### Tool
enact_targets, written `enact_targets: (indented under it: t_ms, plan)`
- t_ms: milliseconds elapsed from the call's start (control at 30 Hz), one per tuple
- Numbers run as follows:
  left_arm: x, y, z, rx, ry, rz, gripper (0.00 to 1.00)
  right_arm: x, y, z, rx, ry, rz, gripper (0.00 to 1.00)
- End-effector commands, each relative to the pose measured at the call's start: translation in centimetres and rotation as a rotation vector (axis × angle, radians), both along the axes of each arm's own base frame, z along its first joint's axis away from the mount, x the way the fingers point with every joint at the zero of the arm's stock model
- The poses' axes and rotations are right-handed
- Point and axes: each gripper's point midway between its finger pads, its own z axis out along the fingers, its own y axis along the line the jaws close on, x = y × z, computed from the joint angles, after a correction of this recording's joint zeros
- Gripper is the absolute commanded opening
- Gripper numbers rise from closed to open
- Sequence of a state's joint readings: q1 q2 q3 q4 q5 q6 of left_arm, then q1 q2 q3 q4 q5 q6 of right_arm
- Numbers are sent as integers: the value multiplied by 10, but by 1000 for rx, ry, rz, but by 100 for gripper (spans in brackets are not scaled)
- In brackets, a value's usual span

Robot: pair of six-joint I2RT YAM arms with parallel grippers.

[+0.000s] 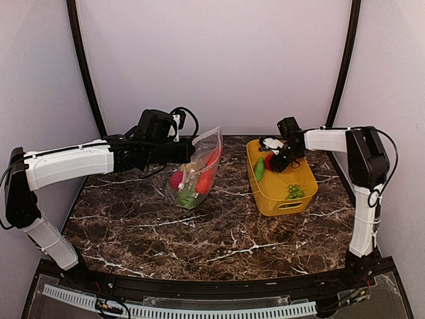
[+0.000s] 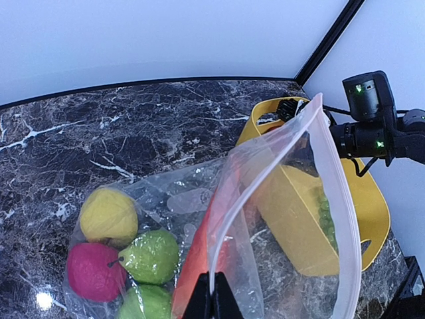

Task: Place the food in the zip-top bag and seal the zipper
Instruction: Pick up the fake vegetable from the bin, then place the fake vegetable in the zipper food storage bag.

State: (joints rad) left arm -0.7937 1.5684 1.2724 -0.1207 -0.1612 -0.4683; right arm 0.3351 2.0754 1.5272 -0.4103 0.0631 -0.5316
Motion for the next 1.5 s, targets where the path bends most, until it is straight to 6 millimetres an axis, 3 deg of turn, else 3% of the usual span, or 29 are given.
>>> enact_targets:
  t_ms: [0,133,300,567,833,1067,1267,1467]
  plan:
    - [-3,8,9,-14,-3,8,1,-9,2,26,73,-29,-17,53]
    - [-2,7,7,-14,-2,9,1,-31,-2,58,100,-36,-19,49]
    - [0,4,2,-10,2,8,1,-67,8,124,231,-74,36,48]
    - [4,-1,2,-18,5,2,1,-148,79,227,578,-20,344,49]
    - [3,-7,11,-65,9,-8,1,-201,162,281,772,108,612,49]
    - [-2,-15,34,-156,0,-44,1,-213,208,303,927,262,719,49]
    - [-11,-16,69,-249,-42,-75,1,-203,222,279,899,299,699,49]
    - [-16,-16,85,-297,-61,-92,1,-195,225,260,875,316,661,49]
